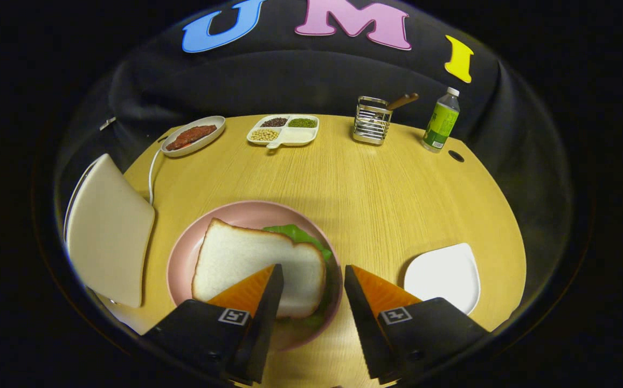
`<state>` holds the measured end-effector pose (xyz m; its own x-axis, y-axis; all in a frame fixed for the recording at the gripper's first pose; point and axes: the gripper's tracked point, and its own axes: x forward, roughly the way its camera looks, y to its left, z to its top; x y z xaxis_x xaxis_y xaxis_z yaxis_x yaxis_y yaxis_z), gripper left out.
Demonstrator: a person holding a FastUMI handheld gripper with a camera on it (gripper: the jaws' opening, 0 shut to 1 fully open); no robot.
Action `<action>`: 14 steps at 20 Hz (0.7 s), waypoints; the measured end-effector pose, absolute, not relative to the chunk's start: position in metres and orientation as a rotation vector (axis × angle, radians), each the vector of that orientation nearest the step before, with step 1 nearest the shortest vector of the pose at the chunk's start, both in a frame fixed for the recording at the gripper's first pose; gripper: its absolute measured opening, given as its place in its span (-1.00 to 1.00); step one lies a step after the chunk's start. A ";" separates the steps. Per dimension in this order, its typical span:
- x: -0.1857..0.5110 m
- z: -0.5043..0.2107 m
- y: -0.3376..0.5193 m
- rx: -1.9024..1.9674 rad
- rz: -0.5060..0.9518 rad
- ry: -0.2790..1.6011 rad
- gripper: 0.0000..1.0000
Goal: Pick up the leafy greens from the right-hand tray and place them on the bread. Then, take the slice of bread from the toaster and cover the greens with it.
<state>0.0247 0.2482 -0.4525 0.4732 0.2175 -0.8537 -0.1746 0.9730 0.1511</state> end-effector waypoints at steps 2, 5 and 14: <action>0.027 -0.448 0.243 0.033 0.239 1.046 0.69; 0.028 -0.442 0.237 0.057 0.238 1.038 0.90; 0.037 -0.385 0.203 0.033 0.265 0.896 0.98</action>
